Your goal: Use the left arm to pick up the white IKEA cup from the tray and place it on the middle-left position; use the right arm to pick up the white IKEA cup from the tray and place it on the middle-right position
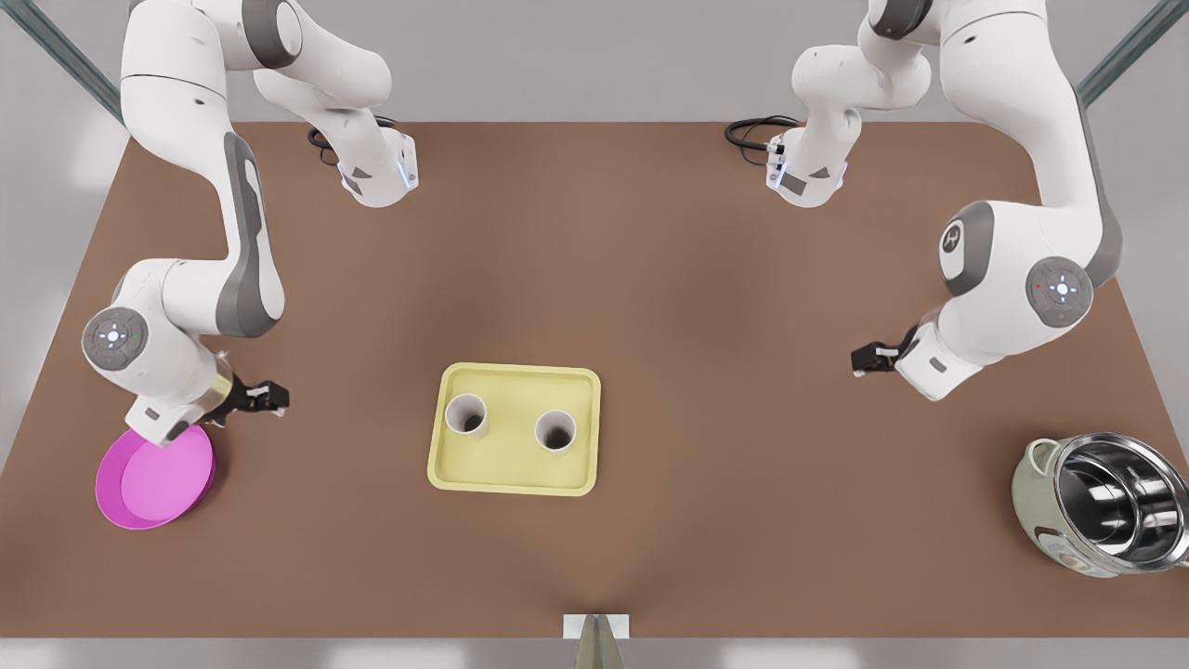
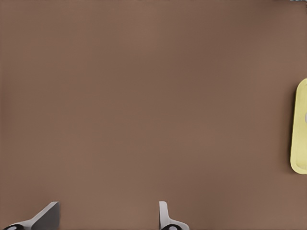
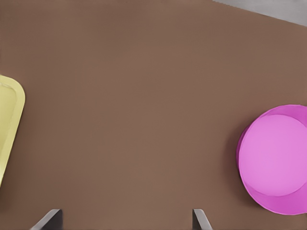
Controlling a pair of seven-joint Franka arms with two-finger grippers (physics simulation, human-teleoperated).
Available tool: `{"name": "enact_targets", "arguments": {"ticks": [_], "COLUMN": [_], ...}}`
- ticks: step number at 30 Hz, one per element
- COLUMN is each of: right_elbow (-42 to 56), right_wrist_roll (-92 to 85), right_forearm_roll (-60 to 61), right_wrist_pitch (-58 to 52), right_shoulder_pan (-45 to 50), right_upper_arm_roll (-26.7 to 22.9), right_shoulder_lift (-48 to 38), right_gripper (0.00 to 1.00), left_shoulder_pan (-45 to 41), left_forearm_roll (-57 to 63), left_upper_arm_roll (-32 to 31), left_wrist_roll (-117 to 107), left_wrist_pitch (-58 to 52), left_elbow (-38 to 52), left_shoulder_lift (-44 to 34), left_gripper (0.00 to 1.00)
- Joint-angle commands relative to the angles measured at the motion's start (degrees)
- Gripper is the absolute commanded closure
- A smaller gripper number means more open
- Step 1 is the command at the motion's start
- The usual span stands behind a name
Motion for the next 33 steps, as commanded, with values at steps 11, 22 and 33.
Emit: {"name": "enact_targets", "arguments": {"ticks": [11, 22, 33], "right_elbow": [6.9, 8.2, 7.6], "right_wrist_roll": [14.5, 14.5, 12.8], "right_forearm_roll": [3.7, 11.8, 11.8], "right_wrist_pitch": [0.4, -0.1, 1.8], "right_shoulder_pan": [18.5, 20.4, 17.5], "right_upper_arm_roll": [1.5, 1.3, 1.1], "right_shoulder_lift": [4.2, 13.7, 18.6], "right_gripper": [0.0, 0.0, 0.0], "left_shoulder_pan": [-26.8, -31.9, -32.8], "left_forearm_roll": [1.3, 6.1, 9.3], "left_upper_arm_roll": [-0.5, -3.5, -2.8], "left_wrist_roll": [-43.1, -58.2, -56.5], "left_wrist_pitch": [11.4, 21.1, 24.9], "left_elbow": [16.7, 37.8, 39.9], "left_shoulder_lift": [20.9, 43.3, 47.3], "left_gripper": [0.0, 0.0, 0.0]}}
